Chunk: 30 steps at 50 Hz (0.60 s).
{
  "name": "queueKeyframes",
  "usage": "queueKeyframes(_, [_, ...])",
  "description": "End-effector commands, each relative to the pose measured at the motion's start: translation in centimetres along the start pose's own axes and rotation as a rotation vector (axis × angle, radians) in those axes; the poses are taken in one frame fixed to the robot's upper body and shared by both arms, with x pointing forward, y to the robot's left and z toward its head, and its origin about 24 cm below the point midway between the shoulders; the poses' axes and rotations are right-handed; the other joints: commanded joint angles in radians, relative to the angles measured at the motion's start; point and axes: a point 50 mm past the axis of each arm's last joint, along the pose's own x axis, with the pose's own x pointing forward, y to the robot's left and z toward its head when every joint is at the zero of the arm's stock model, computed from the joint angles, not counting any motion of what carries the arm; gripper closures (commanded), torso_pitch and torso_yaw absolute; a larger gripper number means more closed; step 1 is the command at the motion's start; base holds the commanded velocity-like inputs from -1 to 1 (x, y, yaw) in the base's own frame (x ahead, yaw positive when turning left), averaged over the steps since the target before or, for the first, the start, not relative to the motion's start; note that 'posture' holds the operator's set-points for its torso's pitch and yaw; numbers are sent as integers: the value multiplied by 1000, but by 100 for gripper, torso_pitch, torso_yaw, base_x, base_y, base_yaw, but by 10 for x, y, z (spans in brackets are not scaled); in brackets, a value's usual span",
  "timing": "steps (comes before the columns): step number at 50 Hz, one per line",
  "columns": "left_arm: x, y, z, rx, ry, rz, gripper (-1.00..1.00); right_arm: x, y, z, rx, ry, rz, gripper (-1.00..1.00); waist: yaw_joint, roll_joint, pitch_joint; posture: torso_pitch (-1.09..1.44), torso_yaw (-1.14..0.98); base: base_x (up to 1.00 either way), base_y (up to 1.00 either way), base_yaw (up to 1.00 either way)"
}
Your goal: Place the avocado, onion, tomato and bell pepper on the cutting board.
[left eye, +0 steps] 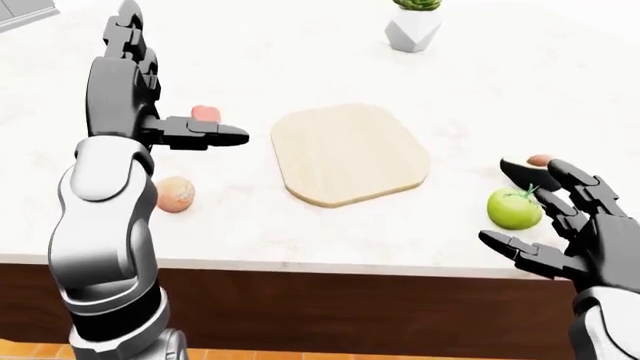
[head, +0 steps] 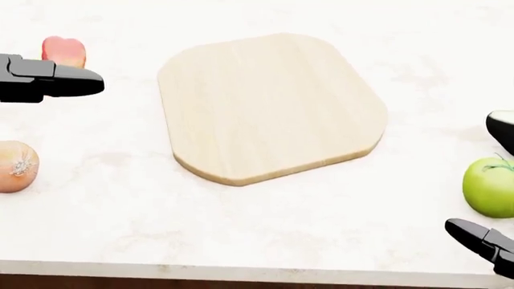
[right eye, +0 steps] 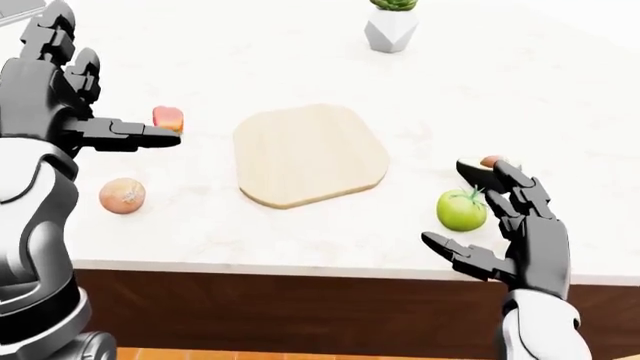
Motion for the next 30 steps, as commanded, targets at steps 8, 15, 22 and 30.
queueKeyframes(8, [-3,5,16,7,-84,20,-100,-2,-1,12,-11,-72,-10,-30,0,0,-20,0,0,0,0,0])
queueKeyframes(15, [-4,6,16,9,-84,21,-100,-4,-3,11,-11,-73,-6,-18,0,1,-20,0,0,0,0,0])
queueKeyframes(22, [-2,6,17,7,-88,19,-100,-3,-3,16,-21,-77,-4,-4,-1,1,-19,0,0,0,0,0])
queueKeyframes(30, [-1,4,18,7,-90,16,-100,-3,-3,19,-30,-83,6,7,-1,0,-19,0,0,0,0,0])
